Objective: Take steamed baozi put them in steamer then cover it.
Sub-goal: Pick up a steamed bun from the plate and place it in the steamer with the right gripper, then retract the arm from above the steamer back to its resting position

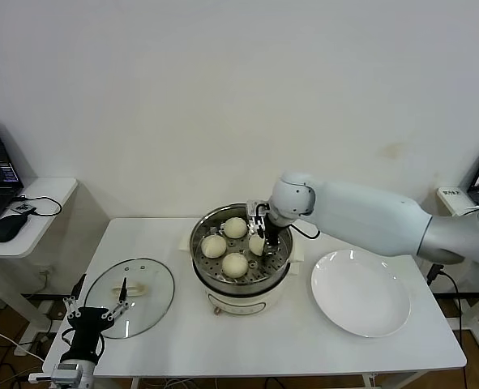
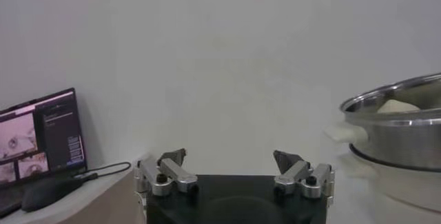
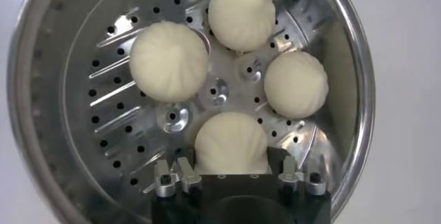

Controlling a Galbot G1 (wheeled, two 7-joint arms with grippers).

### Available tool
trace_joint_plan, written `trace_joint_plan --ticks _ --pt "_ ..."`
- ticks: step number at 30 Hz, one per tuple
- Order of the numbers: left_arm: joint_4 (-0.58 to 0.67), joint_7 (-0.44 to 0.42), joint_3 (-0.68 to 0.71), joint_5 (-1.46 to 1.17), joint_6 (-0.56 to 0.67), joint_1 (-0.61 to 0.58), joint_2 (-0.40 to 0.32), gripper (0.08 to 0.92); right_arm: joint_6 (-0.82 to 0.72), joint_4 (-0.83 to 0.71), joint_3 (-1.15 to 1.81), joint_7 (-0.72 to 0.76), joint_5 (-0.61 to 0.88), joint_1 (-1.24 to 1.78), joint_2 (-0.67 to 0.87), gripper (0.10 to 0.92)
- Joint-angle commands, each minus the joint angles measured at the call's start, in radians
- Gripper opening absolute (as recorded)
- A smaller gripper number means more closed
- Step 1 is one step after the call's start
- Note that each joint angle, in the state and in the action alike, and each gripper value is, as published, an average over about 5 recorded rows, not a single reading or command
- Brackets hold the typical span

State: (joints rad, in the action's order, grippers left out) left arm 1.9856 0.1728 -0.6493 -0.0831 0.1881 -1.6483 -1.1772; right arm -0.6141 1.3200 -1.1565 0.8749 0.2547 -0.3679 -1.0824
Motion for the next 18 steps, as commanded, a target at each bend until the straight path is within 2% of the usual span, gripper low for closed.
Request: trace_joint_plan --ticks 1,5,9,14,18 --pt "0.003 0.0 -0.002 0.0 0.0 -0.001 0.001 0.823 -0.009 0.034 0.035 -0.016 0.009 0.004 0.032 0.733" --pt "0.004 0.001 -0.005 -0.001 -0.001 0.0 0.002 0.823 -0.01 0.101 0.089 -0.033 0.043 -0.012 0.099 0.81" --pt "0.009 0.0 -0.007 -0.004 -0.002 0.0 0.004 0.823 -0.011 0.181 0.134 -0.13 0.086 -0.002 0.187 0.822" --pt "0.015 0.0 -0.006 -0.007 -0.003 -0.002 0.006 0.823 0.046 0.333 0.206 -0.425 0.206 0.096 0.353 0.823" --pt "0.015 0.0 -0.006 -0.006 -0.003 -0.003 0.006 0.823 0.18 0.436 0.342 -0.665 0.229 0.308 0.487 0.823"
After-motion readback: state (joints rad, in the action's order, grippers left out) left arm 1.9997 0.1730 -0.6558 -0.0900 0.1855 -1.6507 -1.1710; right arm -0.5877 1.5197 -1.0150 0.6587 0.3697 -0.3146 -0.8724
